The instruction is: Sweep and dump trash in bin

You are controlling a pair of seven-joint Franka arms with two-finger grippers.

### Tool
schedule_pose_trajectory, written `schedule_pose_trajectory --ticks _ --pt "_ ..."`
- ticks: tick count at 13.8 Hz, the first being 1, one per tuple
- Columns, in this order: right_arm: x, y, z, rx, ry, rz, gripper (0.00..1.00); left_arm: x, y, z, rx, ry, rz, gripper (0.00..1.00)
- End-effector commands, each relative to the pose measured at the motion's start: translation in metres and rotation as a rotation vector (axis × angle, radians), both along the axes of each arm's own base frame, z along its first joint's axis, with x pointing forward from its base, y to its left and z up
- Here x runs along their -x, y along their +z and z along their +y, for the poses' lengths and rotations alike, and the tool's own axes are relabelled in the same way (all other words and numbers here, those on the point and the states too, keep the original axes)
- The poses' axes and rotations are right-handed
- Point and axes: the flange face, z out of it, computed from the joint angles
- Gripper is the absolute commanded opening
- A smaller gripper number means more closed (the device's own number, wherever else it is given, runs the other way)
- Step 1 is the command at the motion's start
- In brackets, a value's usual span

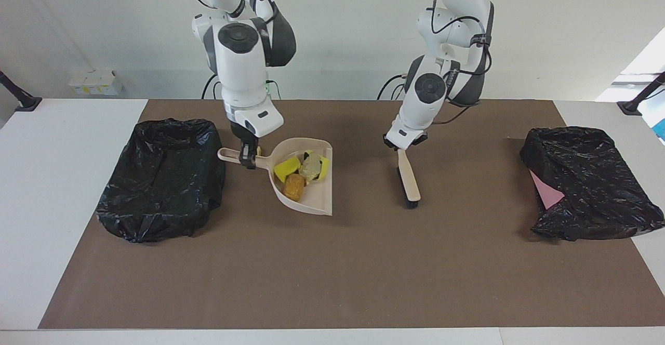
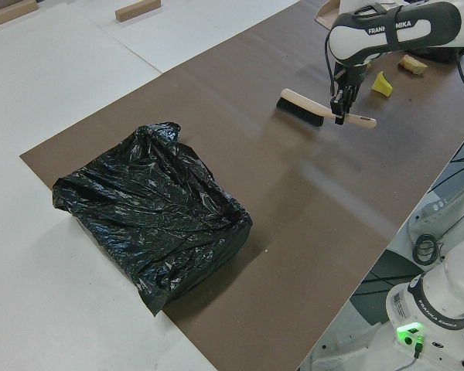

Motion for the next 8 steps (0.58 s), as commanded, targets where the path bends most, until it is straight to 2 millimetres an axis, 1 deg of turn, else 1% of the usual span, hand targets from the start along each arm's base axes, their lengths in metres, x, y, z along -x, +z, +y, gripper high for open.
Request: schedule_pose_trajectory --ticks 1,2,3,5,6,7,8 --pt "0.009 0.025 -0.062 0.004 0.023 -0.006 0.0 0.065 -0.004 -0.017 0.024 0.048 -0.091 0.0" --pt "0.011 0.028 -0.091 0.01 0.024 0.003 0.0 0.084 -0.006 -0.023 0.025 0.034 -0.095 0.0" --pt "0.012 0.029 -0.123 0.014 0.028 0.015 0.0 0.105 -0.006 -0.033 0.024 0.027 -0.094 0.0" --pt "0.015 0.025 -0.191 -0.003 0.041 0.04 0.0 0.134 -0.006 -0.05 0.02 0.041 -0.099 0.0" --pt "0.019 0.025 -0.225 -0.007 0.051 0.036 0.0 0.146 -0.01 -0.056 0.016 0.038 -0.093 0.0" --pt "0.024 0.027 -0.255 0.002 0.082 0.028 0.0 0.154 -0.01 -0.058 0.024 0.043 -0.1 0.0" --pt "0.03 0.024 -0.281 0.01 0.101 0.019 0.0 0.164 -0.011 -0.06 0.032 0.032 -0.107 0.0"
